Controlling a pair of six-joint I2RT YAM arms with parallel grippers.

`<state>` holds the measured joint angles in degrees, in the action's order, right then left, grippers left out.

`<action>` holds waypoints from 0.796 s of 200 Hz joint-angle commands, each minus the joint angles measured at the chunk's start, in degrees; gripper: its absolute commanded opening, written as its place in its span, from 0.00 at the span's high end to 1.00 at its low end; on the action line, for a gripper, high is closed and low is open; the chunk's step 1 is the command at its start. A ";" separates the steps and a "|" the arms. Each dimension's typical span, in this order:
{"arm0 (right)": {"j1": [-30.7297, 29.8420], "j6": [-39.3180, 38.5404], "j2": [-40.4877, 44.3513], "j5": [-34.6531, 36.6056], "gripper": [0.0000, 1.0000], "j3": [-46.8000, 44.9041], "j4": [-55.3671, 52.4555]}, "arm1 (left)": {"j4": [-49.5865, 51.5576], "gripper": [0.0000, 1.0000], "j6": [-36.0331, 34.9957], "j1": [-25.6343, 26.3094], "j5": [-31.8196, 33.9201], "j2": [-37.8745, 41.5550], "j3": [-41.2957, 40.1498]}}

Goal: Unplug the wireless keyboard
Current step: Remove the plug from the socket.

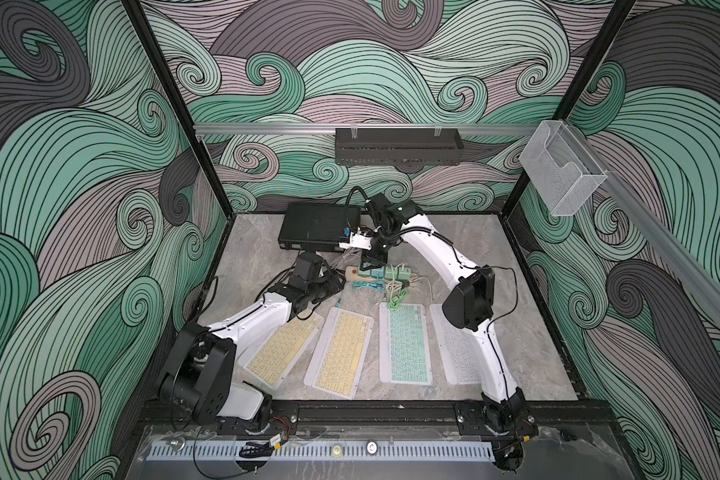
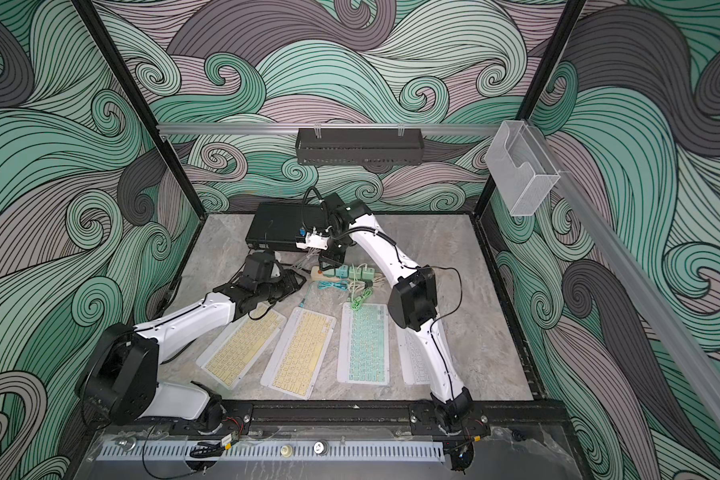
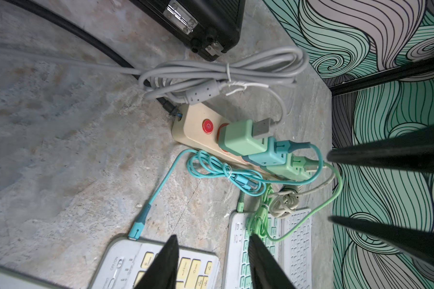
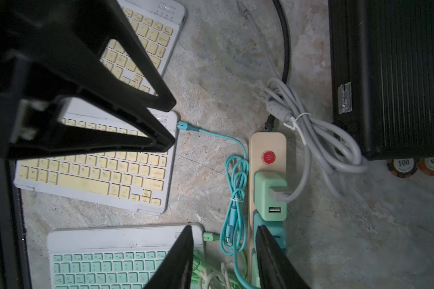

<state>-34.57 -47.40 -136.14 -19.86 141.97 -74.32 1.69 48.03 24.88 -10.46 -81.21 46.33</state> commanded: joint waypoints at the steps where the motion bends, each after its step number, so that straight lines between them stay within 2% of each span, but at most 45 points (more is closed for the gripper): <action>1: 0.11 -0.02 -2.82 3.88 0.54 2.05 -2.09 | 0.48 0.57 -1.00 0.25 1.06 -1.76 3.00; 62: -0.07 0.06 -8.22 6.38 0.51 6.54 -2.10 | 1.70 0.68 -1.01 0.21 1.57 -7.10 7.05; 159: -0.99 -0.57 -15.15 11.25 0.50 10.28 -2.11 | 0.55 0.69 -1.05 -0.19 2.38 -11.93 8.35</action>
<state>-35.18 -46.50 -149.84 -9.23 151.22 -74.94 2.15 47.62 24.88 -8.97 -91.79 52.49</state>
